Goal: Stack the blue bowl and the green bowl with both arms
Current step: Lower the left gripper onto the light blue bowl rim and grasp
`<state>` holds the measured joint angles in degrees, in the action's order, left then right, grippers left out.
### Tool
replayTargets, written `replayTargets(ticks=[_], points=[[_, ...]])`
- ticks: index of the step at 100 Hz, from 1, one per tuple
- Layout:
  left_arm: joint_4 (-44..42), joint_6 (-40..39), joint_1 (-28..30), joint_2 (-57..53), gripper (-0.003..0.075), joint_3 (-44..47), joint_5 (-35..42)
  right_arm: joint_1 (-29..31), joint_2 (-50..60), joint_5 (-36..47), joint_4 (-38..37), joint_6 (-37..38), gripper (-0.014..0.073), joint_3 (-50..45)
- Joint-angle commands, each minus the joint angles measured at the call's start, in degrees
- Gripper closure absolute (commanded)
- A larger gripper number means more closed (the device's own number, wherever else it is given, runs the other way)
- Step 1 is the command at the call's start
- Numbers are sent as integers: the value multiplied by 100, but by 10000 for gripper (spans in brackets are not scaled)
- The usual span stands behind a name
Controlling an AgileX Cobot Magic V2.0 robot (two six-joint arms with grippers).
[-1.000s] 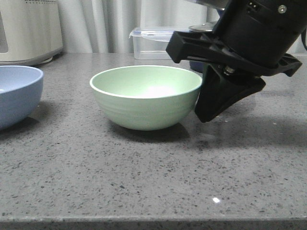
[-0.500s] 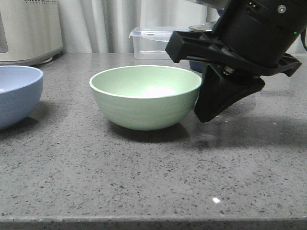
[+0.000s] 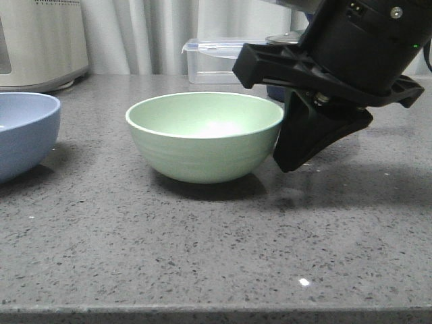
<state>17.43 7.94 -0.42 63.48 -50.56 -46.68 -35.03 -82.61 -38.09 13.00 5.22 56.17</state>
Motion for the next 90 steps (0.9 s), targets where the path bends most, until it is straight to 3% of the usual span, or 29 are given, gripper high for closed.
replayTargets(ticks=[1, 44, 56, 78, 90], points=[[150, 22, -3, 150, 336, -196, 176, 3, 173, 246, 71, -66, 662, 131], [150, 22, -3, 789, 342, -196, 109, 3, 173, 273, 71, -66, 662, 131], [150, 22, -3, 829, 445, -196, 55, 3, 173, 272, 66, -66, 662, 131], [150, 22, -3, 839, 741, -196, 19, 3, 173, 272, 66, -66, 662, 131], [150, 22, -3, 839, 741, -210, -7, 3, 173, 272, 66, -66, 662, 131]])
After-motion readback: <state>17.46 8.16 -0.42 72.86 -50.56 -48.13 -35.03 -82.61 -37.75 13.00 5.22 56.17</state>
